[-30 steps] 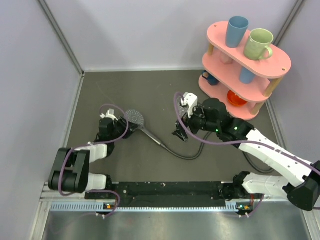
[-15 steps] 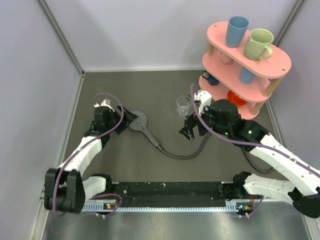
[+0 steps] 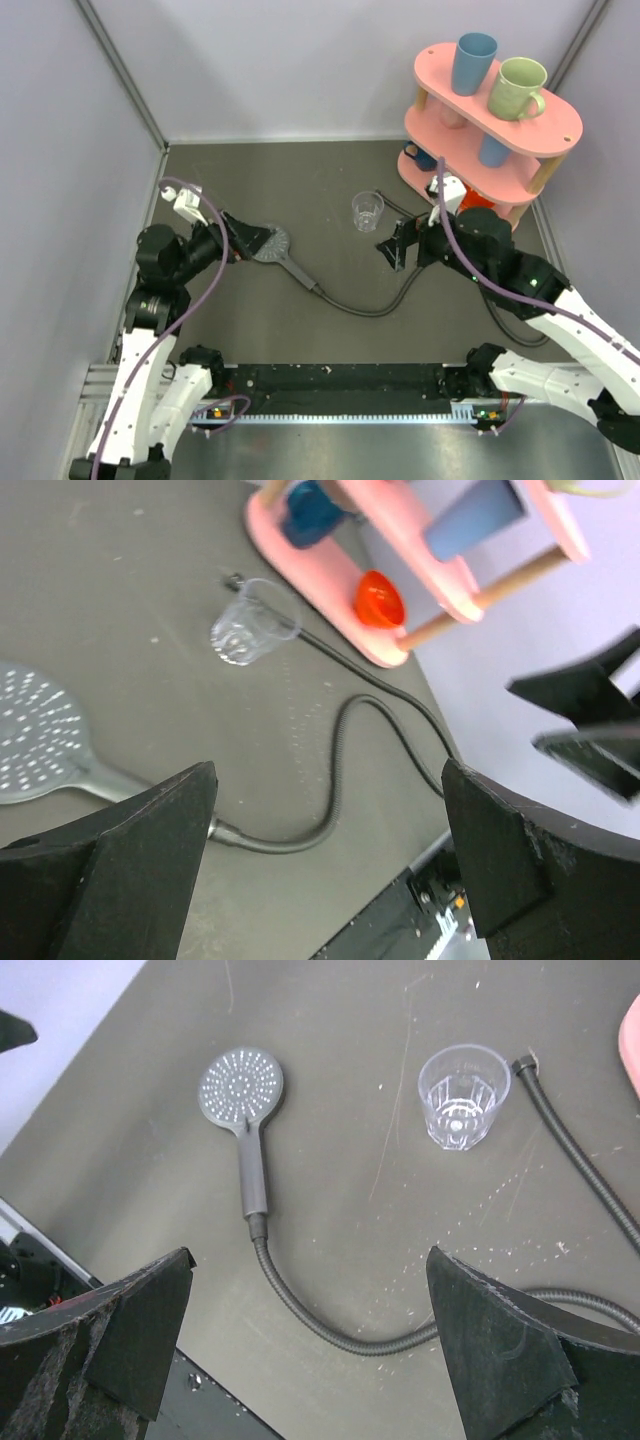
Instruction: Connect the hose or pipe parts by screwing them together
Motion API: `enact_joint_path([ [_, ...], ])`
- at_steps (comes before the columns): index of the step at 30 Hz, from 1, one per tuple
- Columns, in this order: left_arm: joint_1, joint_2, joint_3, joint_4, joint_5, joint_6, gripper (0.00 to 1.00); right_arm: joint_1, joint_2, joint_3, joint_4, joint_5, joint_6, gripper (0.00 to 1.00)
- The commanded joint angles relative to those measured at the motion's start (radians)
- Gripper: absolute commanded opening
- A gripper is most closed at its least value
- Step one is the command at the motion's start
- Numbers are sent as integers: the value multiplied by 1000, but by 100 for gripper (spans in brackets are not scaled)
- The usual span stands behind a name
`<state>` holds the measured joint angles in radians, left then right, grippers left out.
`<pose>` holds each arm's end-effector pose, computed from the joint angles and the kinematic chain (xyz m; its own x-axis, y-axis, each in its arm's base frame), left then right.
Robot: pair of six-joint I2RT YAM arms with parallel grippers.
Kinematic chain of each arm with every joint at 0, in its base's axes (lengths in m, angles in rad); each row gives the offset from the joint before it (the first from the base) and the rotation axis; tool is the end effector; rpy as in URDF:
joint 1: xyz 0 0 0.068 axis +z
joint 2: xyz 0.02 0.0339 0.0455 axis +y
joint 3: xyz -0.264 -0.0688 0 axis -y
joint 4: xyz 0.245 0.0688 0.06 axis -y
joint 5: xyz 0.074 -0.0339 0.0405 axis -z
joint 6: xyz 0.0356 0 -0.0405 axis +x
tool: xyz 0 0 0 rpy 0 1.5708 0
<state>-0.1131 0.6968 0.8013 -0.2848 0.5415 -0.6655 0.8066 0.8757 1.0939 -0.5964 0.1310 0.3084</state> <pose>0.1547 -0.0360 0.3494 -0.5110 -0.4745 -0.7168 0.3624 0.6372 -0.6801 0.1270 0.1258 0.3875 -0.4352 -0.0192 -0.9001 -0.5244 0.8181 0.2361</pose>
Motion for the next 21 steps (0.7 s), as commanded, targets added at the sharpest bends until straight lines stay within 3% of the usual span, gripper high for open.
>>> enact_joint_path([
  [1,-3,-126,1,131,161,4,99,-3,-72,15,49,36,-22,99],
  [8,-3,-240,-7,161,126,41,99,-3,-104,-5,81,61,6,99],
  [21,-3,-257,-42,156,164,57,99,-3,-122,-23,130,61,9,99],
])
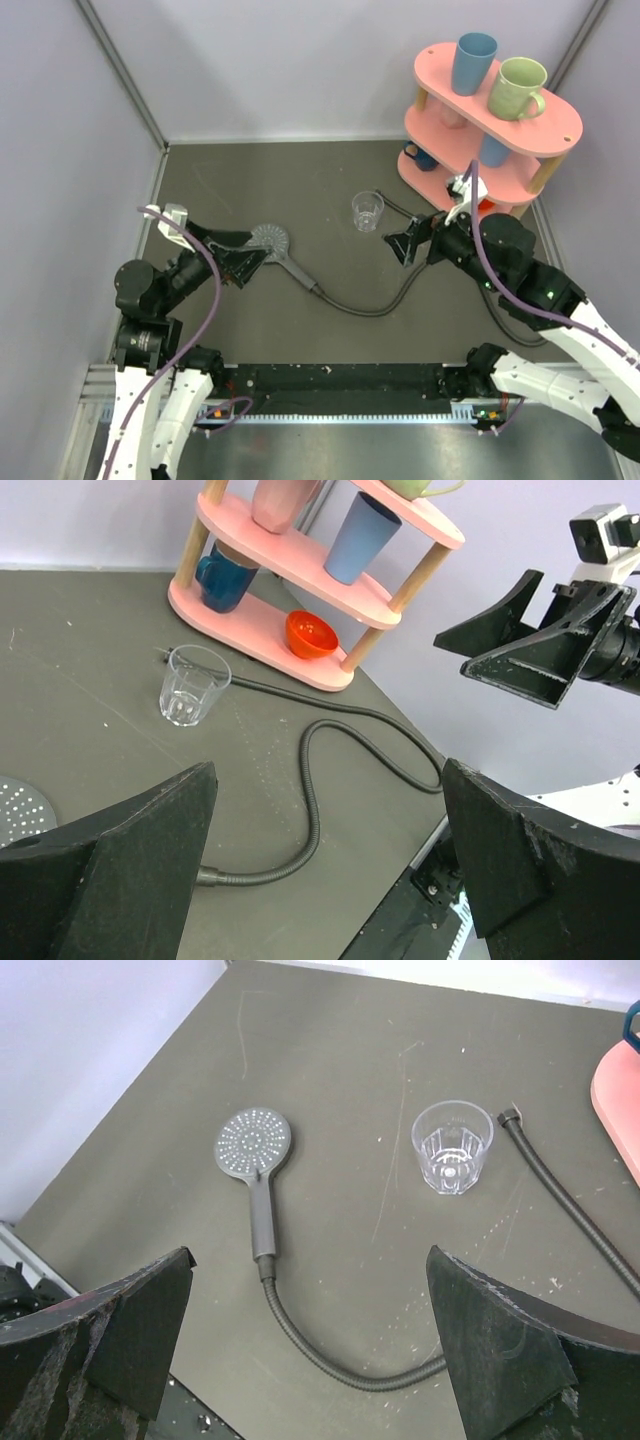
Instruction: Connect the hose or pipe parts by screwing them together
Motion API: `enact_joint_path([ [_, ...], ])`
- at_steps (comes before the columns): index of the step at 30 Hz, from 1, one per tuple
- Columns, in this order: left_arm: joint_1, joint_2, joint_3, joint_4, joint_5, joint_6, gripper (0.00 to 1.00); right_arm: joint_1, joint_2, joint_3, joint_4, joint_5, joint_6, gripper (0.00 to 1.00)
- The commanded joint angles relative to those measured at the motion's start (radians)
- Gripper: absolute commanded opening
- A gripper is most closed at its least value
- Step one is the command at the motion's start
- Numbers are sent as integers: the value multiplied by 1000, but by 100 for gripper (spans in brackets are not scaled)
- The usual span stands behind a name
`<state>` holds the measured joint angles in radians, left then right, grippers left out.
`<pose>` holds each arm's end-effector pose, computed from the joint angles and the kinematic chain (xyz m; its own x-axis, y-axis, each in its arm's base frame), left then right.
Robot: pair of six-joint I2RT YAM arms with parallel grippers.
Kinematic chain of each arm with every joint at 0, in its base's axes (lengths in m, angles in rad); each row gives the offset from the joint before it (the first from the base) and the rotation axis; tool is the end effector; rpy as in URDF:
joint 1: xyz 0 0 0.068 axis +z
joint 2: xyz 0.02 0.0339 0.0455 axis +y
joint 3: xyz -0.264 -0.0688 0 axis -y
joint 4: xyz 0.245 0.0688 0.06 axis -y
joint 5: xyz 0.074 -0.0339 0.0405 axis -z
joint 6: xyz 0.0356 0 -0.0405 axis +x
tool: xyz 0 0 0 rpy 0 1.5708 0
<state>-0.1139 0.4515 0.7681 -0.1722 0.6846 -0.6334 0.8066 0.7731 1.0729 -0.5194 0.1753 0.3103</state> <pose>0.0939 -0.0334 0.3766 -0.3049 -0.4266 -0.8515 0.6567 0.5533 -0.5124 0.1109 0.1068 0.4038 -0.3246 0.0958 -0.9410 -0.5187 0.8138 0.2618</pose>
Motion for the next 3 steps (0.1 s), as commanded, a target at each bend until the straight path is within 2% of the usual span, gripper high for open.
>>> enact_joint_path([
  [1,-3,-11,-7,45,24,26,99,-3,-21,-4,55,16,10,99],
  [3,-3,-8,-7,48,27,28,99,-3,-27,-4,58,16,13,99],
])
